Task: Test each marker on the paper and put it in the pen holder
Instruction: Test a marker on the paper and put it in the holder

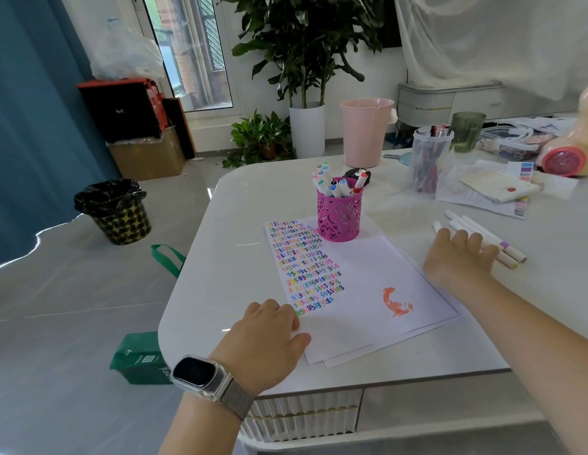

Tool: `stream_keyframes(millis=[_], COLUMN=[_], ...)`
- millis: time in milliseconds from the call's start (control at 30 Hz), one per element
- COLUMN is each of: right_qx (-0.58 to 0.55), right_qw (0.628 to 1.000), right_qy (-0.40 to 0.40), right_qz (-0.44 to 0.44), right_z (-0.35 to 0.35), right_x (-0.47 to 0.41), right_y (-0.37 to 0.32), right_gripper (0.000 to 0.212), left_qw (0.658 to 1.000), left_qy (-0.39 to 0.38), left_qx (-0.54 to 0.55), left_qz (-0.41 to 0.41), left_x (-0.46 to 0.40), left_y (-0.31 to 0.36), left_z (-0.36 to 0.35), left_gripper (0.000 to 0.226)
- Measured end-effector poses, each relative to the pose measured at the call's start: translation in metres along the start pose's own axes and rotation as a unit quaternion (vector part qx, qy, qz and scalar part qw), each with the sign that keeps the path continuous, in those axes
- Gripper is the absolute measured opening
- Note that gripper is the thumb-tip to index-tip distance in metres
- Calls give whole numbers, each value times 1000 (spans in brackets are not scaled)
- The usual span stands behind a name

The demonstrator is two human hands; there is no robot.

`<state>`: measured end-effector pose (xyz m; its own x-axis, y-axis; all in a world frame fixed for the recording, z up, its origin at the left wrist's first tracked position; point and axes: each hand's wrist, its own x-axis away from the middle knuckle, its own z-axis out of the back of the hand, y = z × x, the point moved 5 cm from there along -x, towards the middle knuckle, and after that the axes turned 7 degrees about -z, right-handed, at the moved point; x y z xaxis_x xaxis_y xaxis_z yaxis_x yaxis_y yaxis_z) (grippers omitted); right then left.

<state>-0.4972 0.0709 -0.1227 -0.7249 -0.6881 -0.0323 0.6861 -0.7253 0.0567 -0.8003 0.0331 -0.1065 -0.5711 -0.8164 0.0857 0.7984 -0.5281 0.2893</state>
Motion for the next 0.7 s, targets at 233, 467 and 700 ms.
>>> stream_keyframes(millis=[233,467,700], right_qx=[-71,-207,-424], right_qw=[995,967,873], right_qy=[-20,-143,-229], right_qz=[65,33,71], right_z=[8,18,45], right_x=[2,3,29], right_y=[-11,-2,-16], right_gripper=[66,31,36], left_qw=[1000,1000,988], left_qy=[-7,-16,145], left_qx=[-5,-3,47], left_qz=[1,12,-14], left_x=[1,2,4], left_y=[0,2,23], left_z=[0,1,17], left_gripper=[33,36,43])
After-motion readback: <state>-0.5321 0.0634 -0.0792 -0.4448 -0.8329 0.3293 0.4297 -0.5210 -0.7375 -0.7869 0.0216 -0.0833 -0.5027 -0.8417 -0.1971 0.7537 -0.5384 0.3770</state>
